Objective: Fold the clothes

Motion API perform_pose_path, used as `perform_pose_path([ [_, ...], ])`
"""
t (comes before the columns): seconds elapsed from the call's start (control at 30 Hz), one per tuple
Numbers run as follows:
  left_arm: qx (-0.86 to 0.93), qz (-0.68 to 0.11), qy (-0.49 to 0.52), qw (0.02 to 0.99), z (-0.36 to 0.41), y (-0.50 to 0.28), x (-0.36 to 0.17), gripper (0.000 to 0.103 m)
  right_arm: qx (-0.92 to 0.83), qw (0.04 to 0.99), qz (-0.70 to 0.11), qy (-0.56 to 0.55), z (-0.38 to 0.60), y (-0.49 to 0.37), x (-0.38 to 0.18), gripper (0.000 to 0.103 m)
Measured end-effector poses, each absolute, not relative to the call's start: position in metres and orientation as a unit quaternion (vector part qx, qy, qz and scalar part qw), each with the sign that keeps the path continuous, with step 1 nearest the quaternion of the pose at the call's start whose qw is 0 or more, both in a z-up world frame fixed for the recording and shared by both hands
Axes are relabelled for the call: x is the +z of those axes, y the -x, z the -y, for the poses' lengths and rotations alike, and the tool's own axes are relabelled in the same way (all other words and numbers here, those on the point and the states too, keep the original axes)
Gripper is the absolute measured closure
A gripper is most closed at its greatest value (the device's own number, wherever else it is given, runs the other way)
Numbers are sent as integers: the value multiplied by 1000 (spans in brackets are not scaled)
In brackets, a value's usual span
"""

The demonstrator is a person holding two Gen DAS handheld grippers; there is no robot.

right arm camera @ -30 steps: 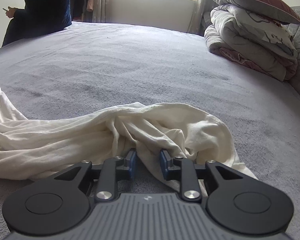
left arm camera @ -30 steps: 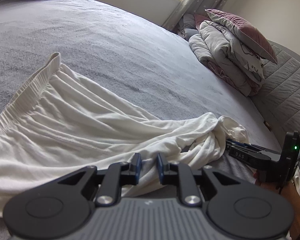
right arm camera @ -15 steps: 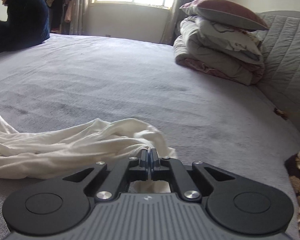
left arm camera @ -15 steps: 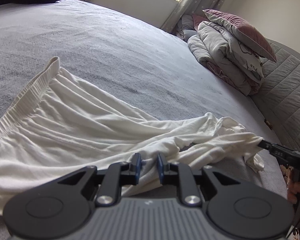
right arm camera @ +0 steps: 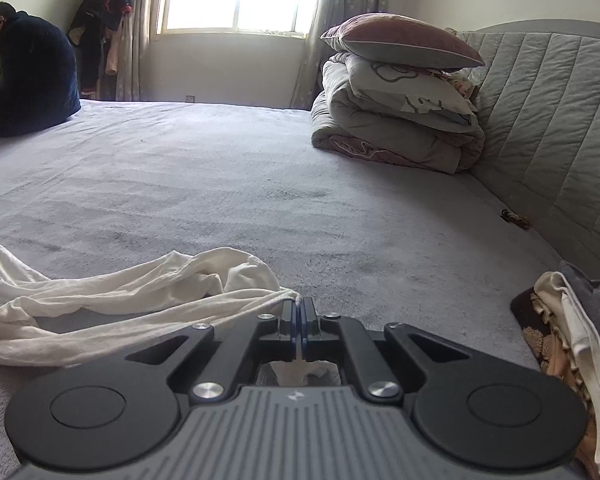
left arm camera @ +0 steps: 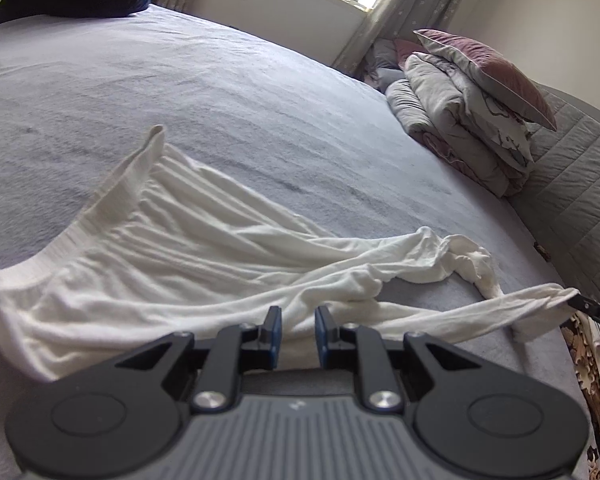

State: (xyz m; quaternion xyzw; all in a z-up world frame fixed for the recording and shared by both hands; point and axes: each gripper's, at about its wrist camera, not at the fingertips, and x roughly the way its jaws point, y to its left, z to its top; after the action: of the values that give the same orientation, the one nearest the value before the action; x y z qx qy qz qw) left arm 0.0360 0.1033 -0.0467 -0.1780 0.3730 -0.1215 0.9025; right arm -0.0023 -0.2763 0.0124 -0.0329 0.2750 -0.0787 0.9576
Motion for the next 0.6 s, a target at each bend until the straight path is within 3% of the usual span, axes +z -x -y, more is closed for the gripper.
perform_pose_path([
  [0.47, -30, -407, 210, 888, -184, 7, -56, 85, -52, 942, -330, 21, 268, 4, -25, 100],
  [0.57, -17, -401, 209, 892, -194, 14, -55, 85, -26, 940, -340, 20, 265, 7, -27, 97],
  [0.6, -11, -399, 210, 893, -197, 14, -55, 85, -16, 940, -341, 25, 262, 8, -27, 92],
])
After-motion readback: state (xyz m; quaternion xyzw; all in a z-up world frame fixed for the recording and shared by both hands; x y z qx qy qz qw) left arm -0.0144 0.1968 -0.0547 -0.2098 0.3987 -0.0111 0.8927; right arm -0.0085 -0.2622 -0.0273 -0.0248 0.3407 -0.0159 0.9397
